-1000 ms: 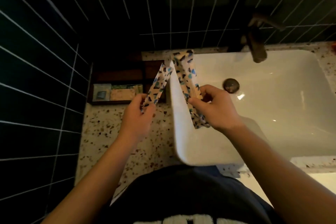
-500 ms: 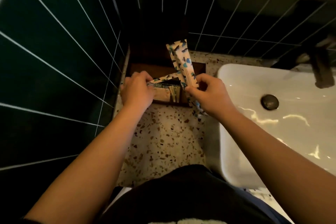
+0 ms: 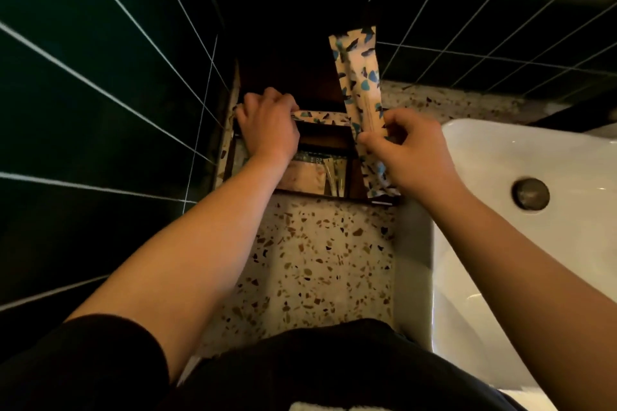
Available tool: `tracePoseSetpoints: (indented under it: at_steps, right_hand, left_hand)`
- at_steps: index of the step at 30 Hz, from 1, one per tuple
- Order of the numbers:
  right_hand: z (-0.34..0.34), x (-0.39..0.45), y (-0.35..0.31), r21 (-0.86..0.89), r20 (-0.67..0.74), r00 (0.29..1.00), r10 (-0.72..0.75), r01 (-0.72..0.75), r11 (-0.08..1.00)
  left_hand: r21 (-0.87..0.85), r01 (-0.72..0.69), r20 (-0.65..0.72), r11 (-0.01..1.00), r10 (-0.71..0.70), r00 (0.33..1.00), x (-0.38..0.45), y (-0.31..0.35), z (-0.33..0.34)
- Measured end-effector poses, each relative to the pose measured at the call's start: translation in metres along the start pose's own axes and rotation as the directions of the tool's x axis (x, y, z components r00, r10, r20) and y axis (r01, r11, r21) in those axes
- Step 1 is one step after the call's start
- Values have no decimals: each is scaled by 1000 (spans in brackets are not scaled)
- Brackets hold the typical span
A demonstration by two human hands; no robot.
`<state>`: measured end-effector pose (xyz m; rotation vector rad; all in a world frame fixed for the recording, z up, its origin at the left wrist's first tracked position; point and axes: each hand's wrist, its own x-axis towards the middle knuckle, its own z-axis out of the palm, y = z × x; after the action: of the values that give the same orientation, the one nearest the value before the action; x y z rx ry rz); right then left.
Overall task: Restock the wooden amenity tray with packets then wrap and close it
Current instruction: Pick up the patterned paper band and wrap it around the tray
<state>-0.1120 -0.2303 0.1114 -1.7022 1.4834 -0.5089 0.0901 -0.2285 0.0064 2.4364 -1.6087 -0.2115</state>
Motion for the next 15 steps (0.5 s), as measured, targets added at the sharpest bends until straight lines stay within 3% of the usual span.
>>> tracePoseSetpoints:
  at_steps: [10, 15]
  right_hand:
    - [8, 6, 4, 73, 64, 995, 73, -78, 994]
    - [11, 6, 3, 65, 69, 996, 60, -65, 996]
  left_hand:
    - [-67, -125, -101, 990, 118, 988, 8, -16, 29]
    - [-114, -104, -98, 988, 93, 991, 9, -15, 34]
